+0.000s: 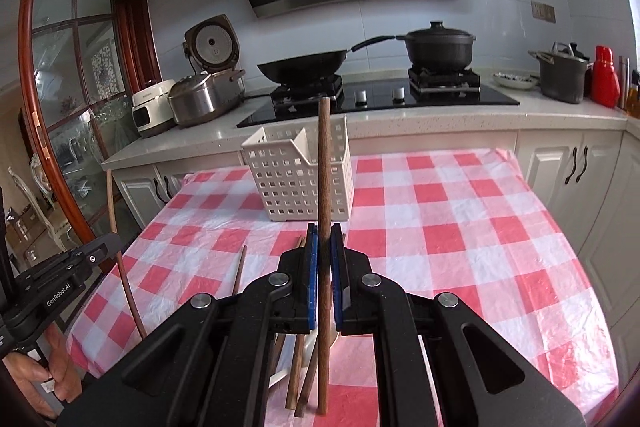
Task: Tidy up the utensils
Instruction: 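Lift the chopstick upright with the right tool while the left tool lifts another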
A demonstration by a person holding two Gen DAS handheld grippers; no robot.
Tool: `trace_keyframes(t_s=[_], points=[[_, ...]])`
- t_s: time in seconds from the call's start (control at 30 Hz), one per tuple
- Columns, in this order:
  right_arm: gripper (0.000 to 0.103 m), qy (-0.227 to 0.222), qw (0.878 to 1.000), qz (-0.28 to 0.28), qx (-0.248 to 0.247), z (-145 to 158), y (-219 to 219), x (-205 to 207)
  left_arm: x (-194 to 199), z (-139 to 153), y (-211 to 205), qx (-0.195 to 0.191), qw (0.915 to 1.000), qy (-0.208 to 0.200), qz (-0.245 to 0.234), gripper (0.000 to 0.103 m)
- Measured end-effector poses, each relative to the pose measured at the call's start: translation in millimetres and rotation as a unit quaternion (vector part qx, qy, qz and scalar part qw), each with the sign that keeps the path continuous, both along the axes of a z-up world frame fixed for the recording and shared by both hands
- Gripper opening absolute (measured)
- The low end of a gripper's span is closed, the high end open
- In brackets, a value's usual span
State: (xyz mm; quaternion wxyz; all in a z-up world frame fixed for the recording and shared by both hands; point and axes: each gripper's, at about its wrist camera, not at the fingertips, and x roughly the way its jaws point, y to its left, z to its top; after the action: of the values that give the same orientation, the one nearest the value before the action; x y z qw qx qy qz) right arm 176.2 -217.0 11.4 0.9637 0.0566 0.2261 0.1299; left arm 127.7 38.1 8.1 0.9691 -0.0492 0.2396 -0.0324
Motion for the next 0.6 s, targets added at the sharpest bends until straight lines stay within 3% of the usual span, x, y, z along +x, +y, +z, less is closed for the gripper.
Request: trace_keyframes(t_s=[0.6], points=[[0.008,-0.047,0.998,0.002,-0.037,17.4,11.6,-4.3,-6.6,28.6,-8.6,0.026,0.9981,-0.055,-0.002,0.006]])
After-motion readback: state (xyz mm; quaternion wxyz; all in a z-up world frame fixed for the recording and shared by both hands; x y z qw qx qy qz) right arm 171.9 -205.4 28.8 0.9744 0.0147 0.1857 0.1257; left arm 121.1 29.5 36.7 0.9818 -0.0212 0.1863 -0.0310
